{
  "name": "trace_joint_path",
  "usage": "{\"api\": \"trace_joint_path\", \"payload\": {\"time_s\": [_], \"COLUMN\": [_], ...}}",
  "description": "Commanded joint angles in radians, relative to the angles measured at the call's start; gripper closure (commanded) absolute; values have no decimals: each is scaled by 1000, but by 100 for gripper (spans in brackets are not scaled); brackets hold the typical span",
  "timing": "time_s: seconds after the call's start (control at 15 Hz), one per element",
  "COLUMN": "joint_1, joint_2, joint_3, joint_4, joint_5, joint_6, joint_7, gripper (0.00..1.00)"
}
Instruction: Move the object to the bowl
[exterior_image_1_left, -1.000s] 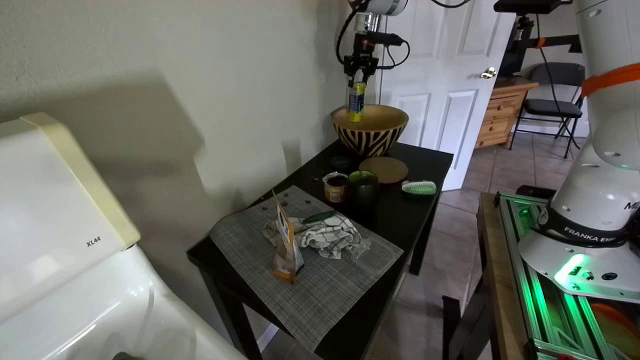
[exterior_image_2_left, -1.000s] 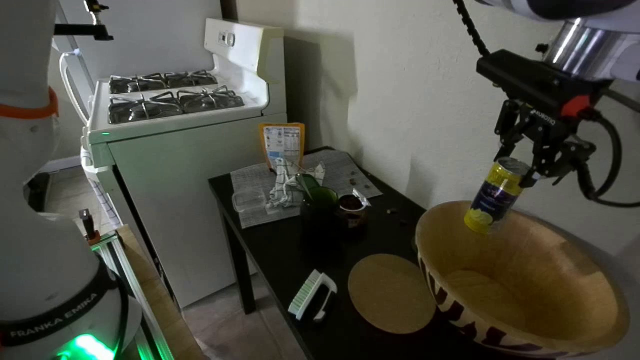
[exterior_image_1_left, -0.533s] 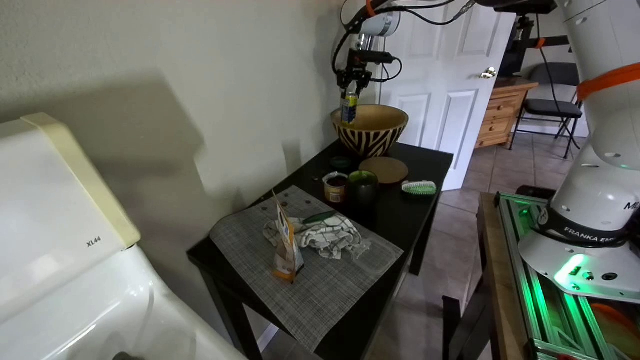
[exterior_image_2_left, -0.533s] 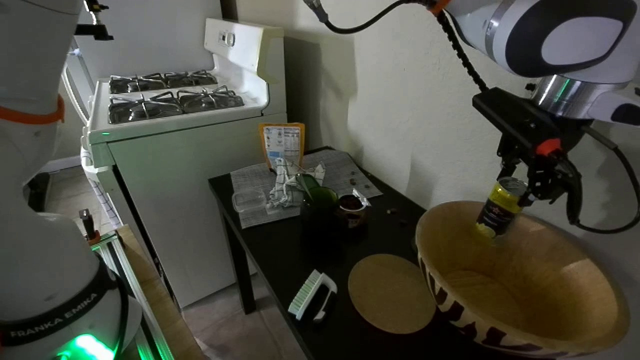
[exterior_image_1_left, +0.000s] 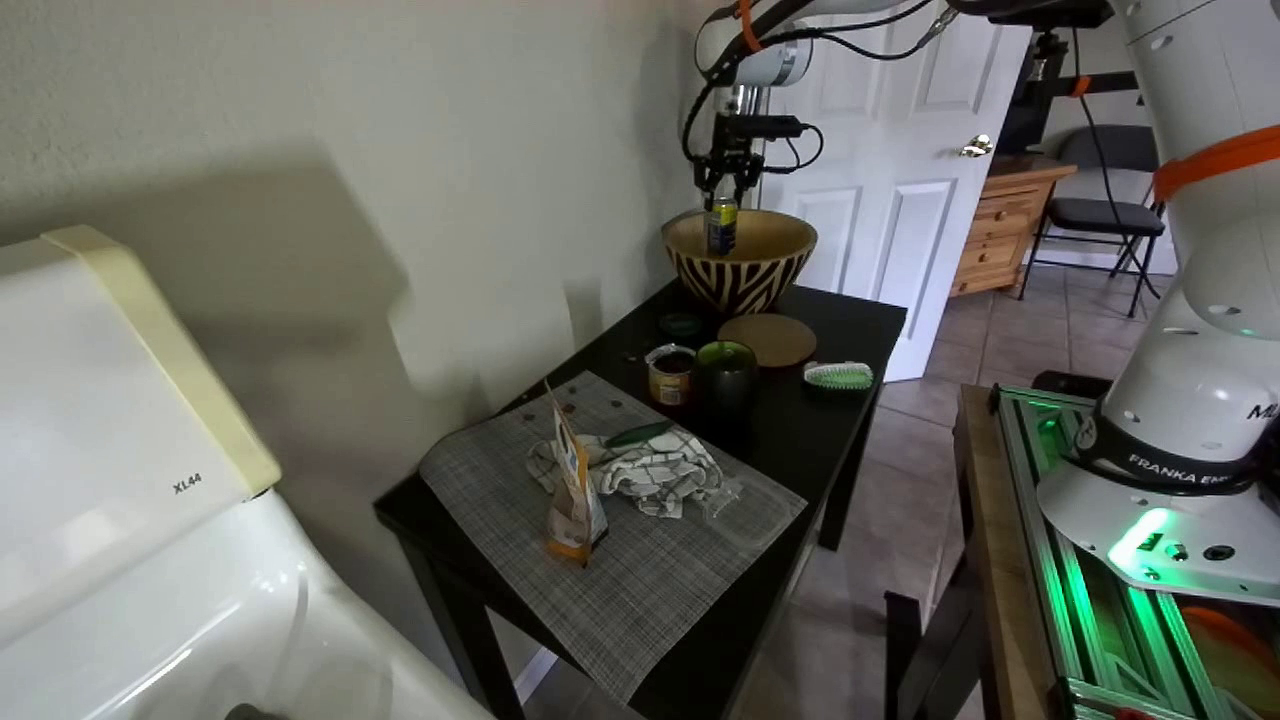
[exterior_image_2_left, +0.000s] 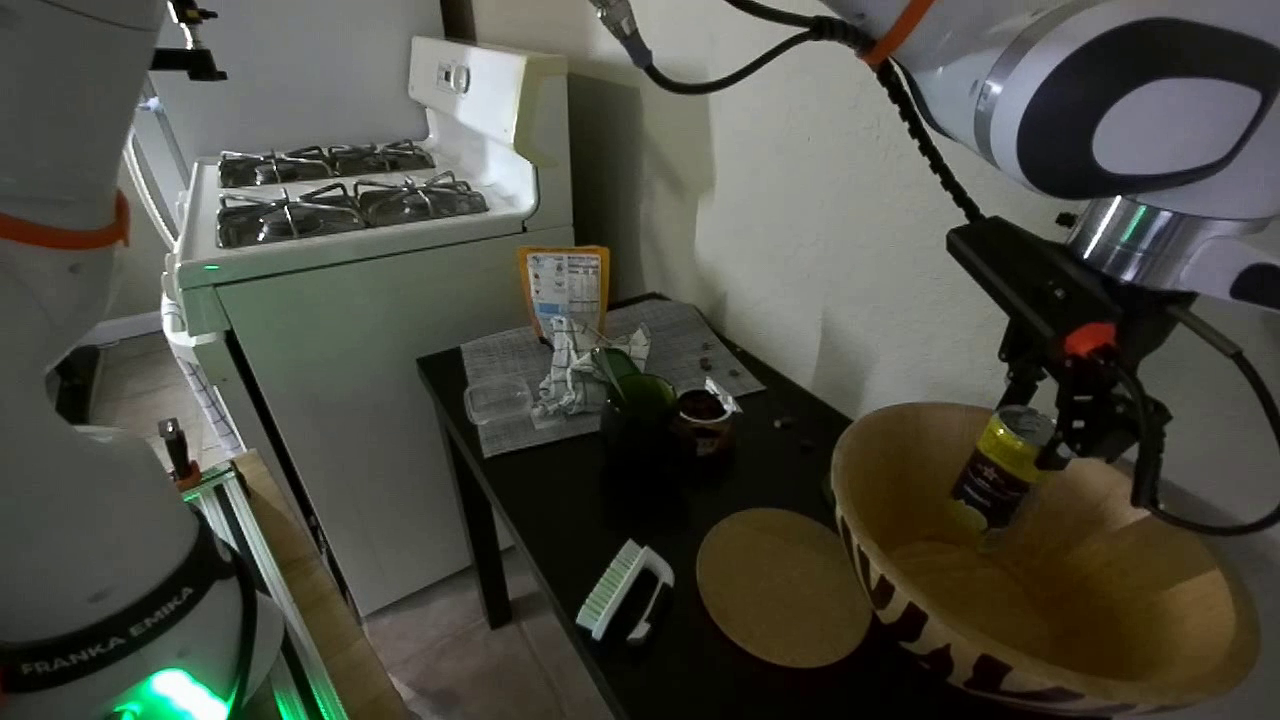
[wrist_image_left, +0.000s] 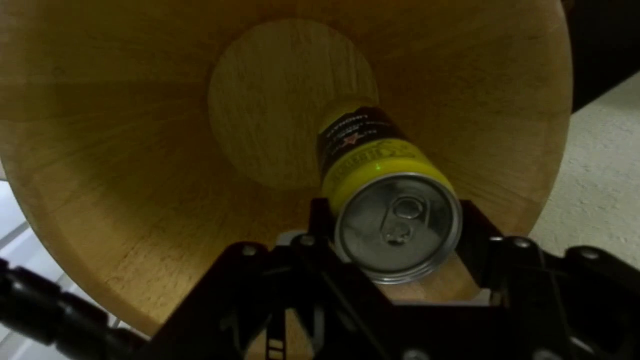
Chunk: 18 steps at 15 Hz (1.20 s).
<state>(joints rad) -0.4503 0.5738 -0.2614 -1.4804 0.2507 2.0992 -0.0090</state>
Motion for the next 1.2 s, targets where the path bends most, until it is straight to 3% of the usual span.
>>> {"api": "trace_joint_path", "payload": {"time_s": [0.0,0.4,0.93,1.0,1.07,1.13], "joint_1": [2,10,23,24,26,26], "joint_2": [-18,-16,23,29,33,33], "joint_3": [-3,-2,1,2,1,2], "joint_4": [-65,-137,-131,-128,-125,-122], "joint_5": [-16,-24,-47,-47,-49,-49], "joint_6": [90,252,254,250,248,247], "joint_7": [34,37,60,62,66,69], "gripper": [62,62,62,32,12,5]}}
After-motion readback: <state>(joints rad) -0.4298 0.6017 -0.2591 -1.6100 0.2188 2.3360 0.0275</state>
